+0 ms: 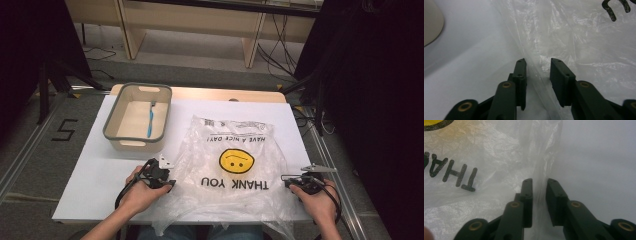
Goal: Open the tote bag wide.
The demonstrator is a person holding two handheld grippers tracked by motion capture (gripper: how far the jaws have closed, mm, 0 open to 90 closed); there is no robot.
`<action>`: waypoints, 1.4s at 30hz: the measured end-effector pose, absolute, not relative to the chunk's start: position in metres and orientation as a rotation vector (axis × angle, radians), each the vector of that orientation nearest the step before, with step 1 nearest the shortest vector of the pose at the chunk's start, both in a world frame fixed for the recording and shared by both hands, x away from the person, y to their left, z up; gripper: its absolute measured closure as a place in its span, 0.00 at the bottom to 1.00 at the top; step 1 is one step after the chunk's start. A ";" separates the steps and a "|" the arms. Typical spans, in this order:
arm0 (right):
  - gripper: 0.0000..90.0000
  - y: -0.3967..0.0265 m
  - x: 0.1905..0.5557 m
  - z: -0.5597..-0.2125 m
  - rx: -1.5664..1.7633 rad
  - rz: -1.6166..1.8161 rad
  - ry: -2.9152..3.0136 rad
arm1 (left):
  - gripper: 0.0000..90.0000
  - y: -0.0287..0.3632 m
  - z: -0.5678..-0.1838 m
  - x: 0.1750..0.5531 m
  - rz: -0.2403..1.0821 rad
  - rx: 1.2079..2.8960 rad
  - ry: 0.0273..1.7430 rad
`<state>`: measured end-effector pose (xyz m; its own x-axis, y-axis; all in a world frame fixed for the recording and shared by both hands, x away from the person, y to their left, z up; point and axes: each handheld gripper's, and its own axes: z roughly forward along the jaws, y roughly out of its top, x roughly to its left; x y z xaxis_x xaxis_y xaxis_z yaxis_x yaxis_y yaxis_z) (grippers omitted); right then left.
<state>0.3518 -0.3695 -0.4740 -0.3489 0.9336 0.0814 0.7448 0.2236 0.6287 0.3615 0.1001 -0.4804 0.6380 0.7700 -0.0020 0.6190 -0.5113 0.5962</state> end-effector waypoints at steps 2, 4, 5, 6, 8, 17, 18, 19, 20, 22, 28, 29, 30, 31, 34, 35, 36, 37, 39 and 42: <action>0.91 -0.369 0.352 -0.474 1.562 0.844 2.192 | 0.80 0.098 -0.480 0.361 0.358 2.300 1.074; 0.96 -0.368 0.352 -0.474 1.578 0.844 2.194 | 0.85 0.096 -0.480 0.362 0.356 2.309 1.072; 0.98 -0.368 0.352 -0.474 1.584 0.846 2.193 | 0.88 0.095 -0.480 0.362 0.356 2.307 1.071; 1.00 -0.368 0.352 -0.474 1.587 0.850 2.194 | 0.91 0.095 -0.480 0.363 0.355 2.310 1.066; 1.00 -0.368 0.352 -0.474 1.590 0.851 2.198 | 0.98 0.093 -0.480 0.363 0.359 2.308 1.069; 1.00 -0.369 0.350 -0.471 1.613 0.880 2.169 | 1.00 0.085 -0.469 0.377 0.447 2.289 1.041; 1.00 -0.370 0.349 -0.470 1.620 0.887 2.159 | 1.00 0.084 -0.466 0.381 0.462 2.281 1.038; 1.00 -0.371 0.349 -0.470 1.611 0.893 2.148 | 1.00 0.083 -0.465 0.384 0.472 2.270 1.037; 1.00 -0.371 0.349 -0.469 1.613 0.899 2.140 | 1.00 0.082 -0.462 0.388 0.483 2.257 1.040; 1.00 -0.373 0.348 -0.467 1.625 0.907 2.117 | 1.00 0.080 -0.459 0.395 0.500 2.234 1.047; 1.00 -0.375 0.346 -0.463 1.626 0.940 2.064 | 1.00 0.073 -0.453 0.417 0.578 2.196 1.055; 1.00 -0.375 0.345 -0.462 1.628 0.947 2.056 | 1.00 0.072 -0.453 0.420 0.590 2.189 1.058; 1.00 -0.375 0.345 -0.461 1.621 0.949 2.053 | 1.00 0.071 -0.452 0.423 0.598 2.184 1.062; 1.00 -0.374 0.345 -0.461 1.625 0.953 2.047 | 1.00 0.071 -0.452 0.426 0.607 2.179 1.067; 1.00 -0.373 0.346 -0.460 1.616 0.959 2.043 | 1.00 0.069 -0.453 0.434 0.634 2.164 1.079; 1.00 -0.373 0.347 -0.460 1.616 0.961 2.041 | 1.00 0.068 -0.453 0.437 0.643 2.156 1.084; 1.00 -0.372 0.347 -0.460 1.616 0.963 2.041 | 1.00 0.067 -0.453 0.440 0.654 2.149 1.086; 1.00 -0.372 0.348 -0.460 1.610 0.966 2.039 | 1.00 0.066 -0.453 0.442 0.663 2.148 1.087; 1.00 -0.369 0.349 -0.459 1.606 0.968 2.038 | 1.00 0.064 -0.452 0.448 0.686 2.142 1.093; 1.00 -0.368 0.350 -0.458 1.590 0.977 2.038 | 1.00 0.060 -0.451 0.457 0.712 2.137 1.095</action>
<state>0.3503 -0.3677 -0.4584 -0.2905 0.9494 0.1196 0.6878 0.1203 0.7158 0.4569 0.0596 -0.4513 0.5090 0.8423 0.1776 0.5039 -0.4588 0.7318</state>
